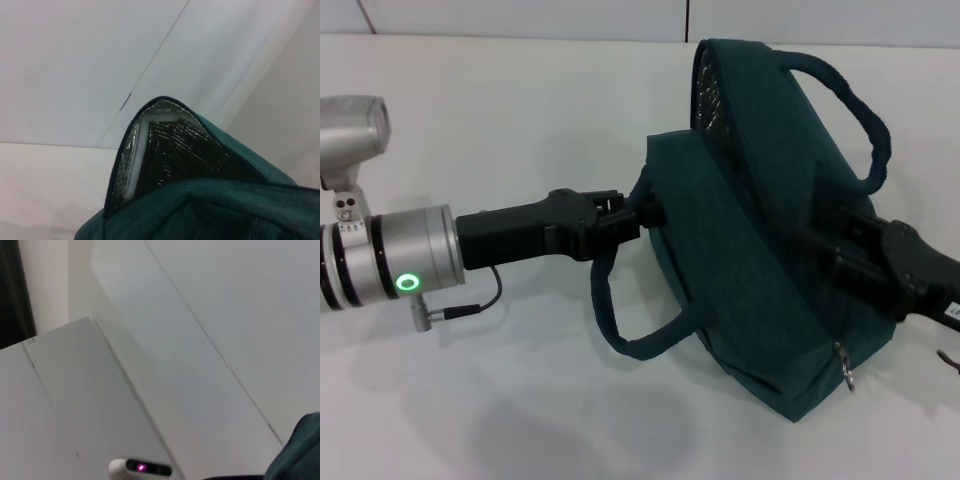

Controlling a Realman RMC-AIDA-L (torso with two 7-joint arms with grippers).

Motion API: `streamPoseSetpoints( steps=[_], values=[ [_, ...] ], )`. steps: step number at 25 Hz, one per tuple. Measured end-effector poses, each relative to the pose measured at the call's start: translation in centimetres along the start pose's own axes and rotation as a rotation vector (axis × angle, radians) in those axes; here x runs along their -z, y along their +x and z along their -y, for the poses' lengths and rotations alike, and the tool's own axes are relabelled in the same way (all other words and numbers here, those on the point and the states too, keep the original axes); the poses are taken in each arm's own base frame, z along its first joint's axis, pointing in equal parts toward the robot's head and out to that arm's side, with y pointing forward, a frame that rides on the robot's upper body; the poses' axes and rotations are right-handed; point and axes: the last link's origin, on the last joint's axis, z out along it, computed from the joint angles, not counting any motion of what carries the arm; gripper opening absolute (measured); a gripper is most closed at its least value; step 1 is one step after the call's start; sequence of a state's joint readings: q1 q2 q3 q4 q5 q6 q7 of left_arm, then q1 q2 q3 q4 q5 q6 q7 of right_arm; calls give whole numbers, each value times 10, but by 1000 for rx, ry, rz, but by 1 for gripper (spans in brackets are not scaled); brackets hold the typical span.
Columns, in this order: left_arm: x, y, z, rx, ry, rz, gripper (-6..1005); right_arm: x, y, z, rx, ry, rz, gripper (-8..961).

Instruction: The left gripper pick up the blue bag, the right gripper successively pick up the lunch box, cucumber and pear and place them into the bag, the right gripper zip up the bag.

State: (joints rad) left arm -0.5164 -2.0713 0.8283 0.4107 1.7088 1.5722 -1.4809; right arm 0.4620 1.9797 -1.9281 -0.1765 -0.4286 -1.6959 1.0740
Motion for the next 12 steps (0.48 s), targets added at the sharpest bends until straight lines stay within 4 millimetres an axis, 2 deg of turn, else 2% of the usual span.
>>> streamPoseSetpoints(
  steps=[2, 9, 12],
  values=[
    [0, 3, 1, -8, -1, 1, 272, 5, -3, -2, -6, -23, -3, 607],
    [1, 4, 1, -13, -2, 2, 271, 59, -25, -9, -37, 14, 77, 622],
    [3, 3, 1, -12, 3, 3, 271, 68, -28, -10, -48, 21, 74, 620]
  ],
)
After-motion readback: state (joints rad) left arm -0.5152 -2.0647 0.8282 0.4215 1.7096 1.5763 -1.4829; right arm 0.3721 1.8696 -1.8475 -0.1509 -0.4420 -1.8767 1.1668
